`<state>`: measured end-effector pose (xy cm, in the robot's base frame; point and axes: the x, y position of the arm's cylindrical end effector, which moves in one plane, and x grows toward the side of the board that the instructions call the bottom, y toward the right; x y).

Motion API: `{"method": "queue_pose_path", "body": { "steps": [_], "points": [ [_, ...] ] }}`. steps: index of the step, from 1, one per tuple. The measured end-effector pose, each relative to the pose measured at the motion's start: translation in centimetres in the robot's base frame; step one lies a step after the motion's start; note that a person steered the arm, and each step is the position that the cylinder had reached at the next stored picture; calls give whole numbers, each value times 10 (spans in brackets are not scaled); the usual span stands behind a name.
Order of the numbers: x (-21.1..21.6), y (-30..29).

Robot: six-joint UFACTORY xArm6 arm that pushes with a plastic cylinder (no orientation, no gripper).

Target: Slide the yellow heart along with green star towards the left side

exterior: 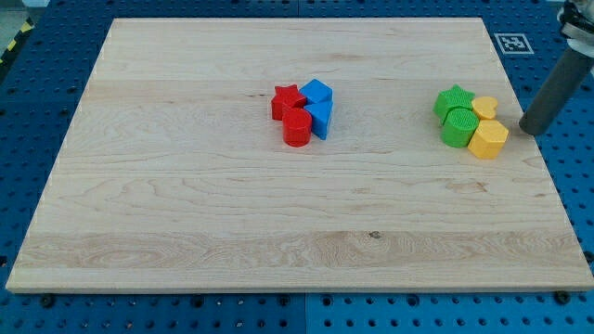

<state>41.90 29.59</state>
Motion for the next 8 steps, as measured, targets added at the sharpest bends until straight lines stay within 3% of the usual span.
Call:
{"method": "queue_pose_path", "body": {
  "steps": [1, 4, 6, 8],
  "points": [
    [-1, -1],
    [-15, -83],
    [-38, -96],
    [-32, -106]
  ]
}}
